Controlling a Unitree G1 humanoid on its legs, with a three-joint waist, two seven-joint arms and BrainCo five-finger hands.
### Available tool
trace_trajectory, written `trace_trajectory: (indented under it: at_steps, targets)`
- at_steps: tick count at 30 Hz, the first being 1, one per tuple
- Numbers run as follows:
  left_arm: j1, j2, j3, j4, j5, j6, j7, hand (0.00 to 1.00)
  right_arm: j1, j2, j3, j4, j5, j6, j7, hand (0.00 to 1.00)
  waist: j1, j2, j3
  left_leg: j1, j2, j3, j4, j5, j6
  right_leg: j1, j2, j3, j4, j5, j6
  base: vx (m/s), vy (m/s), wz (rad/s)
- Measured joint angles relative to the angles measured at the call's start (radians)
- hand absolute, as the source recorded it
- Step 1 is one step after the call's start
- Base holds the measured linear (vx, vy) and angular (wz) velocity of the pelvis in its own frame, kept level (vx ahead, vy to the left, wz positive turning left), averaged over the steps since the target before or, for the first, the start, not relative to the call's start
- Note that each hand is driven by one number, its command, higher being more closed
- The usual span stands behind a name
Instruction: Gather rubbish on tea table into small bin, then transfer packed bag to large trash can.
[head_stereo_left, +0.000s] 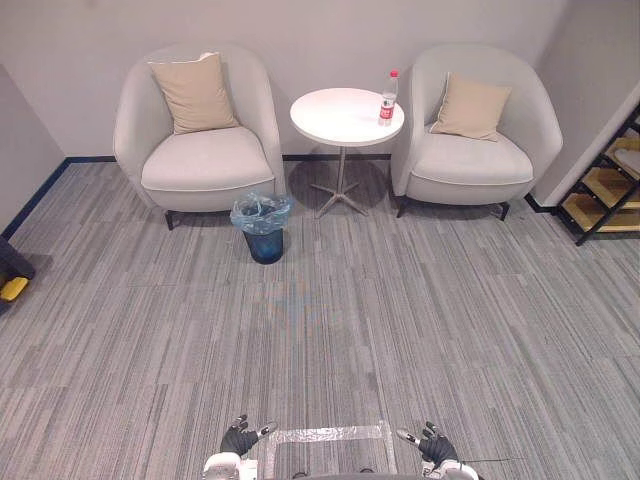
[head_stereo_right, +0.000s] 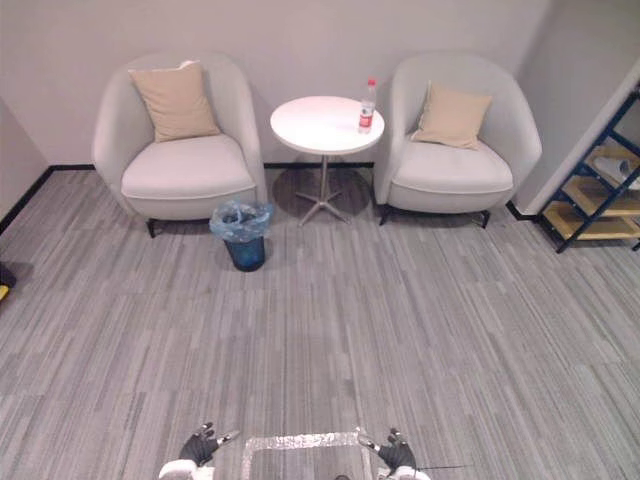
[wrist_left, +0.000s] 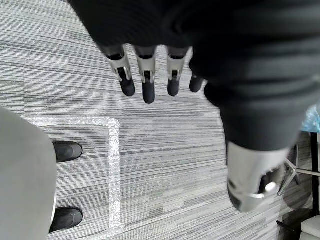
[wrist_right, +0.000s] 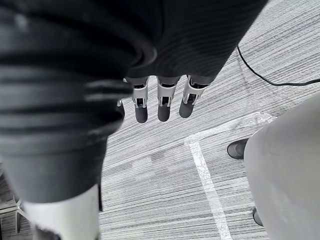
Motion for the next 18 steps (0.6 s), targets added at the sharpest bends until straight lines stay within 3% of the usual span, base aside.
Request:
trace_trajectory:
  at_steps: [15, 18]
  targets:
    - [-0.014, 0.006, 0.004, 0.019, 0.000, 0.001, -0.002, 0.00, -0.018, 0.001, 0.017, 0.023, -0.037, 0.005, 0.003, 0.00, 0.003, -0.010, 0.002, 0.000, 0.001, 0.009, -0.001, -0.001, 0.000, 0.009, 0.001, 0.008, -0.021, 0.013, 0.001, -0.03, -0.026, -0.02]
    - [-0.016, 0.006, 0.008, 0.020, 0.000, 0.001, -0.002, 0.00, -0.018, -0.001, 0.016, 0.023, -0.016, 0.007, 0.005, 0.00, 0.011, -0.010, 0.004, -0.002, 0.004, 0.060, -0.002, -0.008, 0.000, -0.012, 0.008, 0.058, -0.019, 0.022, 0.000, -0.08, -0.024, -0.46]
